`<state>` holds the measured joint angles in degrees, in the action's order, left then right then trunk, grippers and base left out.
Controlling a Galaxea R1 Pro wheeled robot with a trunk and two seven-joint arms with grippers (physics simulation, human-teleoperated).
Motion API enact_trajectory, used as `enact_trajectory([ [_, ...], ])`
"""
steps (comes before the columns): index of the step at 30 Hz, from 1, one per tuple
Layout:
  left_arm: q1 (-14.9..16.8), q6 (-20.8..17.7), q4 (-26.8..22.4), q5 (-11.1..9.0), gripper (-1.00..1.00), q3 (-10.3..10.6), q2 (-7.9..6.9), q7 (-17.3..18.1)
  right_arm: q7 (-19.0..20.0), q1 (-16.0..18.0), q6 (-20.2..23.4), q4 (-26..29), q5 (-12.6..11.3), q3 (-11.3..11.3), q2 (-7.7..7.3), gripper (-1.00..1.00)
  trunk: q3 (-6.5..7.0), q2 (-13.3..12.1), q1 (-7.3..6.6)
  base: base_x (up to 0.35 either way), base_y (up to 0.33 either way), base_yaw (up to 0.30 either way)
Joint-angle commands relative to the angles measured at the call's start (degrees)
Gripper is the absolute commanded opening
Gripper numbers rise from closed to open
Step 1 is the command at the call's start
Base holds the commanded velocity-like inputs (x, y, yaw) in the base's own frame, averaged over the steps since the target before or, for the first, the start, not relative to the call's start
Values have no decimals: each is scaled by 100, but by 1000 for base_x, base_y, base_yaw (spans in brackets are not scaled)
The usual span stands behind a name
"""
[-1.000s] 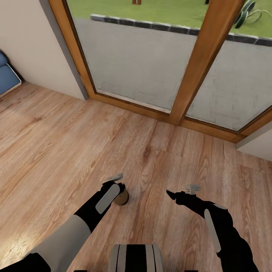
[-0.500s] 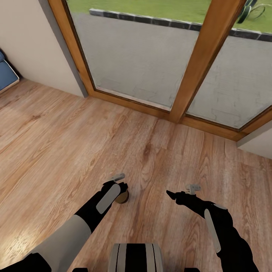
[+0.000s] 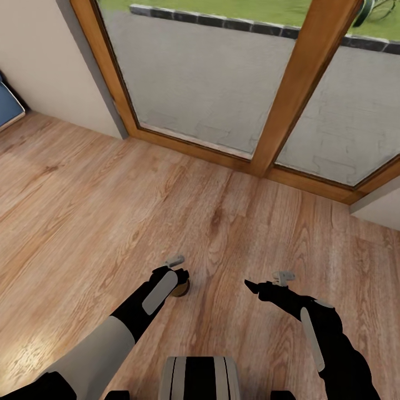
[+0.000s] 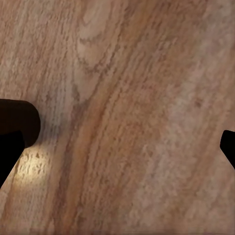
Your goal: Place each of the two pumpkins and all three candles from the living room inside a cabinet in the living room (use any cabinet), then make sure every cabinet is closed, and position the cauldron so it is next to a table in the living room.
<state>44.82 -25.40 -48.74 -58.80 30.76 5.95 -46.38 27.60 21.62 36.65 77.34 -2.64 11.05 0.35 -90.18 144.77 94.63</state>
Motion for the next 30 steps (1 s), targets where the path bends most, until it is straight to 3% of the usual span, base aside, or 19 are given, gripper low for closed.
enact_trajectory([
  [1,0,0,2,0,100,0,1,2,0,0,0,0,0,-2,0,100,0,0,0,0,0,0],
  [12,0,0,5,0,100,0,3,249,0,0,0,0,0,-22,0,100,0,0,0,0,0,0],
  [17,0,0,5,9,100,0,3,259,0,0,-2,0,0,-24,0,100,-111,7,13,0,0,0],
  [27,0,8,5,9,100,0,3,259,-5,0,-8,0,0,-24,0,100,-111,7,13,0,0,0],
  [30,0,9,5,9,100,0,3,260,-8,0,-9,0,0,-24,2,100,-177,11,21,0,0,0],
])
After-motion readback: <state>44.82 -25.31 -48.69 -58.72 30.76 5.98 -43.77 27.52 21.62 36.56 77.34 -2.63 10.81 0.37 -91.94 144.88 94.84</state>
